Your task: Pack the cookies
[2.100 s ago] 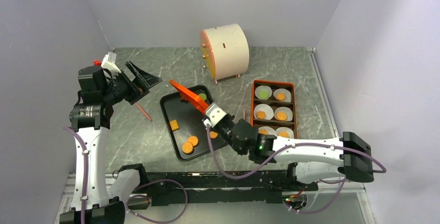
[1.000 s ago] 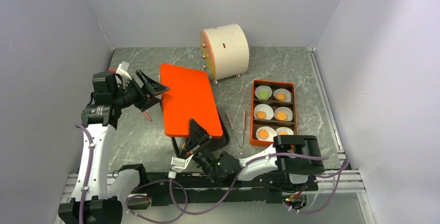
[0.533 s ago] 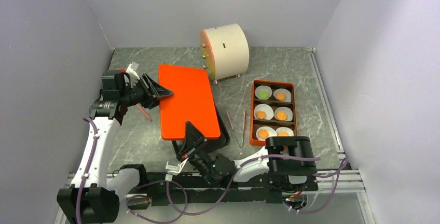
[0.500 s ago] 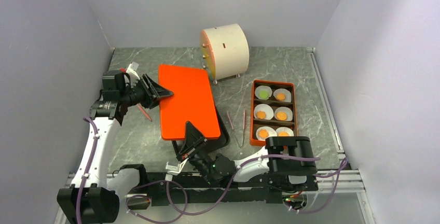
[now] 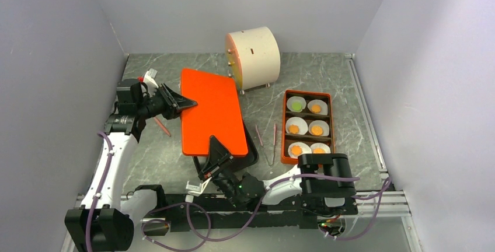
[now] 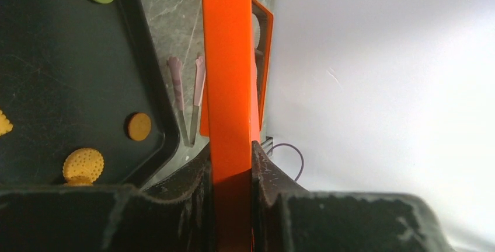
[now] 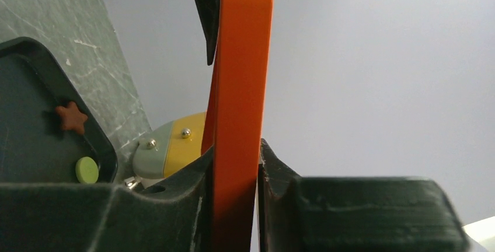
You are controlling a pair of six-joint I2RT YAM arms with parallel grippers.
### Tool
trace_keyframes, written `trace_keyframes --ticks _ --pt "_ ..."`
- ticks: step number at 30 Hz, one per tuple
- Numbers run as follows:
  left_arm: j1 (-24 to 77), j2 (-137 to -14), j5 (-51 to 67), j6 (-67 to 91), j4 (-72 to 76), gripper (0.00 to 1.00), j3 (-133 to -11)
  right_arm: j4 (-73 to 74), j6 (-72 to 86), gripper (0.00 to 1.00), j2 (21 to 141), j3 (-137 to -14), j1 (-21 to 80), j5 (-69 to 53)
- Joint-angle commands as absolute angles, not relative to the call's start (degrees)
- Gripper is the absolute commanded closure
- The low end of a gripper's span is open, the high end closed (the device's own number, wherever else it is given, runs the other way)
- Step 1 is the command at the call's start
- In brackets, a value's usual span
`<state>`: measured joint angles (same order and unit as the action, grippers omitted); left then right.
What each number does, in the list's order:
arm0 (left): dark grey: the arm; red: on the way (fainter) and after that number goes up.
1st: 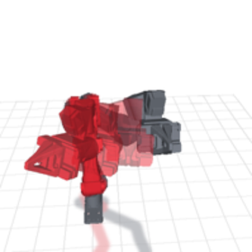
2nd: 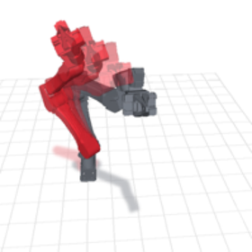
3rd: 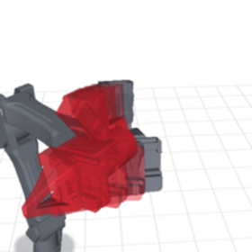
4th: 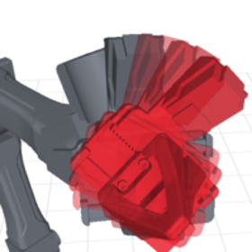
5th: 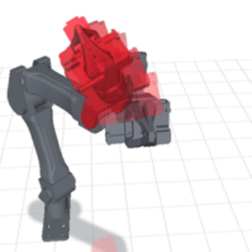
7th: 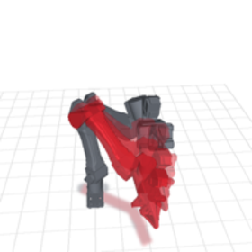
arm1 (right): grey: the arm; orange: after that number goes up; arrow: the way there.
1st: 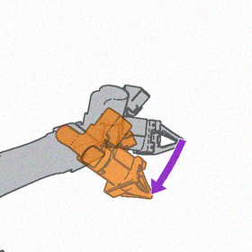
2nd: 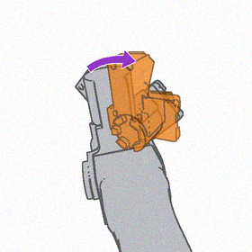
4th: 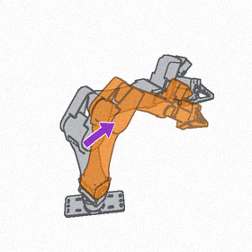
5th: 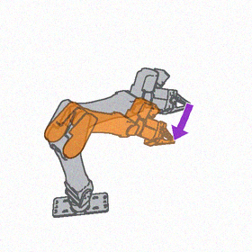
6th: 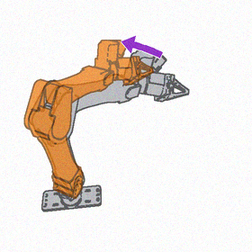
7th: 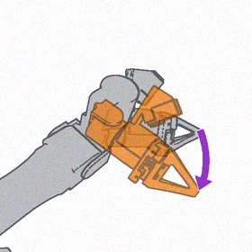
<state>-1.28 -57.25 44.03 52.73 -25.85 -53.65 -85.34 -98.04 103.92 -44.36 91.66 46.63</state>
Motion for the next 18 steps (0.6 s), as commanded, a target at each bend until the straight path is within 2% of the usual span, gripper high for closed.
trace_keyframes --ticks 1,9,13,18 --pt "-1.1 -56.3 43.7 56.8 -16.3 0.95 -52.8 -100.7 -97.0 0.69 101.9 -45.1 92.1 48.9" --pt "-1.1 -56.7 42.9 65.2 -7.0 0.95 -50.0 -82.9 -82.3 0.31 95.5 -42.8 92.8 53.0" --pt "-1.1 -56.9 42.0 67.0 -3.9 0.95 -49.4 -66.9 -69.5 0.17 90.1 -42.3 93.2 53.1" --pt "-1.1 -57.1 41.7 70.5 2.2 0.95 -46.6 -35.3 -47.9 0.09 81.1 -45.3 93.3 48.2"
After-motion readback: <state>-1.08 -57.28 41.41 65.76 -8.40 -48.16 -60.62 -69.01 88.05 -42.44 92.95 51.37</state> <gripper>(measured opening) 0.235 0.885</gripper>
